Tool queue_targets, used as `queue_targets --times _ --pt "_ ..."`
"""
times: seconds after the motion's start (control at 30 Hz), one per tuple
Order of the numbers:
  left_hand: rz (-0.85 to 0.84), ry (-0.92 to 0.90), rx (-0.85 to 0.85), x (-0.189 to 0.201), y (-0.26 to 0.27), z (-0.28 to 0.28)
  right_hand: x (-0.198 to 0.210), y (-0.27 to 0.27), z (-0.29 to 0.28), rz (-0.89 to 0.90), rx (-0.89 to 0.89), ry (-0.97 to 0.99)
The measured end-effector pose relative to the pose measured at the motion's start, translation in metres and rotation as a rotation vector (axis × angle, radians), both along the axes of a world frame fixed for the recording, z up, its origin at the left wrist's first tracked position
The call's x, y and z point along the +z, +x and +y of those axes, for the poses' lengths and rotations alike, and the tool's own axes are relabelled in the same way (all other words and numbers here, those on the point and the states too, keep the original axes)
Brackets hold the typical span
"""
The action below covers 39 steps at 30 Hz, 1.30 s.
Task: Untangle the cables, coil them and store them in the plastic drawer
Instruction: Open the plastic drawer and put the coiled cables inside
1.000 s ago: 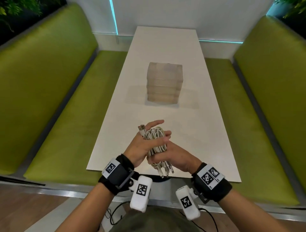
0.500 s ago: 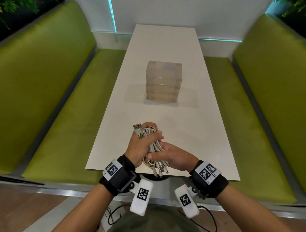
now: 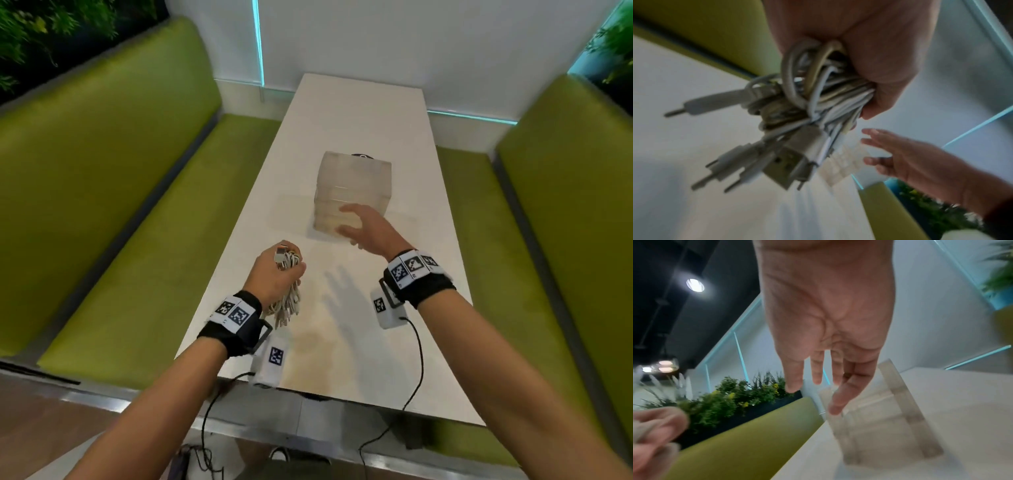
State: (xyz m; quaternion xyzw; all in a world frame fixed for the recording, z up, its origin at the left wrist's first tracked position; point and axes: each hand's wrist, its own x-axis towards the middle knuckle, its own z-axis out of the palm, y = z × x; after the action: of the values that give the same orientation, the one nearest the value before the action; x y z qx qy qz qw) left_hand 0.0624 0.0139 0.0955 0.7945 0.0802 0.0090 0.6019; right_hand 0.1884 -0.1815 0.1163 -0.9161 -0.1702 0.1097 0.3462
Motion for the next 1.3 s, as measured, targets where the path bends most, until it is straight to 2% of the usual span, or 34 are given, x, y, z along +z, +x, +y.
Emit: queue_targets --times 0.07,0.2,0.3,0.43,0.6,0.73,0.9,1.0,1.1,1.2,1.3 --pt "0.000 0.138 -0.039 0.005 0.017 0.002 0.003 0.033 0.006 -0.100 0.000 -0.158" --pt "-0.024 0.365 -0.049 0.011 0.045 0.008 0.000 0.063 0.017 -0.020 -0.015 -0.351" --pt "-0.034 0.410 -0.054 0.014 0.056 0.011 -0.007 0.064 0.019 -0.071 -0.052 -0.400" --pt "-0.061 0.435 -0.078 0.014 0.066 0.016 -0.003 0.052 0.021 -0.187 -0.210 -0.325" --pt "-0.048 0.445 -0.112 0.014 0.064 0.014 -0.009 0.021 0.022 -0.168 -0.386 -0.415" --pt "-0.054 0.503 -0.185 0.019 0.053 0.006 -0.010 0.003 0.010 -0.146 -0.244 -0.411" --pt "-0.076 0.542 -0.245 0.020 0.031 0.004 0.006 -0.030 -0.028 -0.044 -0.047 -0.246" --pt "-0.083 0.523 -0.285 0.016 0.017 0.004 0.004 -0.053 -0.047 -0.023 0.001 -0.169" --pt "-0.055 0.583 -0.371 0.011 0.006 0.003 -0.001 -0.070 -0.054 -0.003 0.027 -0.084" --pt "-0.011 0.673 -0.448 0.011 -0.001 -0.001 -0.003 -0.083 -0.054 -0.017 0.021 -0.076" --pt "0.006 0.717 -0.457 0.009 -0.006 -0.001 -0.008 -0.091 -0.053 -0.035 -0.004 -0.073"
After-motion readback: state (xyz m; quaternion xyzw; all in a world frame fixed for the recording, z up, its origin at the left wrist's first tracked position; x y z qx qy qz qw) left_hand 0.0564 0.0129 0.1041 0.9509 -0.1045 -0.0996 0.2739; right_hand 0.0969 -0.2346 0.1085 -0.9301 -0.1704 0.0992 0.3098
